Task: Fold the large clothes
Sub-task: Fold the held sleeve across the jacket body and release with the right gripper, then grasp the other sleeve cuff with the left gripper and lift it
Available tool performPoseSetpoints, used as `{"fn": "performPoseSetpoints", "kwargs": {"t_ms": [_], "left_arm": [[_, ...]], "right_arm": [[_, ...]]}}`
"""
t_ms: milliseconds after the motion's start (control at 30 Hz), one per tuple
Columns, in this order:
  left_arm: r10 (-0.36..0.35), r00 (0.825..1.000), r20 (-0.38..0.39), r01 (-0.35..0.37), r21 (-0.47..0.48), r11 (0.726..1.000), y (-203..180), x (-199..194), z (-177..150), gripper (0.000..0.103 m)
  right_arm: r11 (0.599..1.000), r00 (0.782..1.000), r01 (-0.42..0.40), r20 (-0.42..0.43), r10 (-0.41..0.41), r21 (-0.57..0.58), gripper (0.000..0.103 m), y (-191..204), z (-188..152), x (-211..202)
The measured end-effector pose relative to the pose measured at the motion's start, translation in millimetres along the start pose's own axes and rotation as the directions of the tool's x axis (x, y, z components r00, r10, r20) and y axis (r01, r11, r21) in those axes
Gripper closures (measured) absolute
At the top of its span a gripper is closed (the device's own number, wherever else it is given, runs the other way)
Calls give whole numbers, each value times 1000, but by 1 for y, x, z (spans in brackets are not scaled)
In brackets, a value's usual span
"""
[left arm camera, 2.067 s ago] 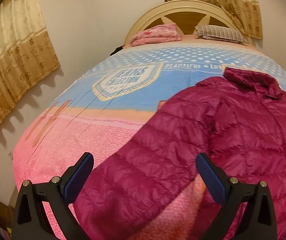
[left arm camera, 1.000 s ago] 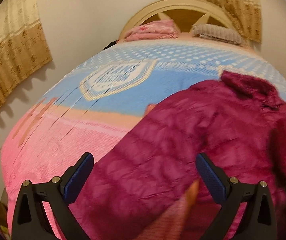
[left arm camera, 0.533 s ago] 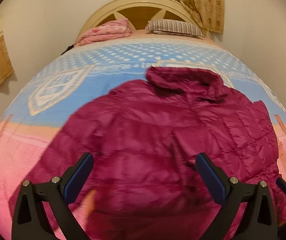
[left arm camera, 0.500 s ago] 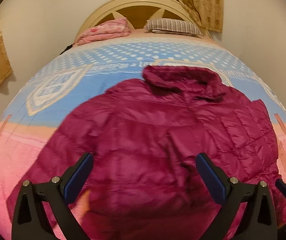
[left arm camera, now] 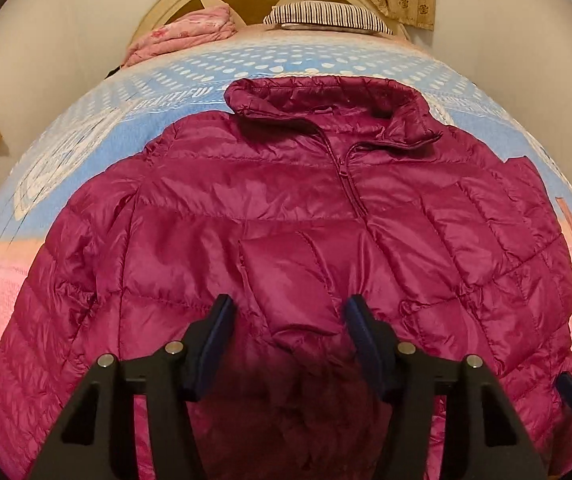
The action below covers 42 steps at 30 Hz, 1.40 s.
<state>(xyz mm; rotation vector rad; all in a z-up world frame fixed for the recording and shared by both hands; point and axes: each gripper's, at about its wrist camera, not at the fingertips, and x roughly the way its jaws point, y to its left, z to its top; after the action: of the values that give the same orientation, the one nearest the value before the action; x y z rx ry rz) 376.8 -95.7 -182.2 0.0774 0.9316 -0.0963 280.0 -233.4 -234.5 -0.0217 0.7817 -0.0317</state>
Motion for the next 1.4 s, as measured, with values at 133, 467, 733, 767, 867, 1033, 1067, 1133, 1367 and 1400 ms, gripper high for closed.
{"fn": "performPoseSetpoints", "kwargs": {"t_ms": [133, 467, 733, 767, 867, 1033, 1067, 1133, 1367, 1400], "left_arm": [[-10, 1000, 14, 9, 20, 1000, -4, -1, -5, 66], [-37, 995, 90, 38, 1, 999, 15, -28, -4, 85], [16, 993, 116, -17, 12, 1000, 39, -39, -11, 85], [20, 994, 107, -21, 9, 1000, 41, -35, -14, 85], [47, 993, 107, -49, 21, 999, 42, -28, -21, 84], [76, 989, 125, -81, 35, 996, 41, -23, -26, 82], [63, 991, 121, -68, 31, 997, 42, -23, -26, 80], [50, 993, 104, -55, 42, 998, 41, -24, -25, 78], [104, 964, 243, -110, 11, 994, 46, -52, -26, 18], [100, 967, 235, -105, 7, 994, 47, -50, -25, 18]], "right_arm": [[1000, 999, 7, -36, -7, -1, 7, -1, 0, 9], [999, 999, 25, -45, -24, 27, 4, -6, -3, 9], [999, 999, 27, -44, -25, 28, 4, -5, -4, 8], [999, 999, 27, -44, -26, 27, 4, -5, -4, 8], [999, 999, 28, -46, -27, 25, 3, -5, -4, 8], [999, 998, 29, -48, -27, 25, 3, -5, -4, 9], [999, 998, 25, -52, -24, 24, 3, -5, -4, 9], [999, 998, -3, -60, 5, 38, 4, -9, -2, 6], [998, 999, 25, 31, -26, 49, 14, -29, 47, -37], [999, 999, 30, 40, -32, 42, 14, -29, 59, -34]]}}
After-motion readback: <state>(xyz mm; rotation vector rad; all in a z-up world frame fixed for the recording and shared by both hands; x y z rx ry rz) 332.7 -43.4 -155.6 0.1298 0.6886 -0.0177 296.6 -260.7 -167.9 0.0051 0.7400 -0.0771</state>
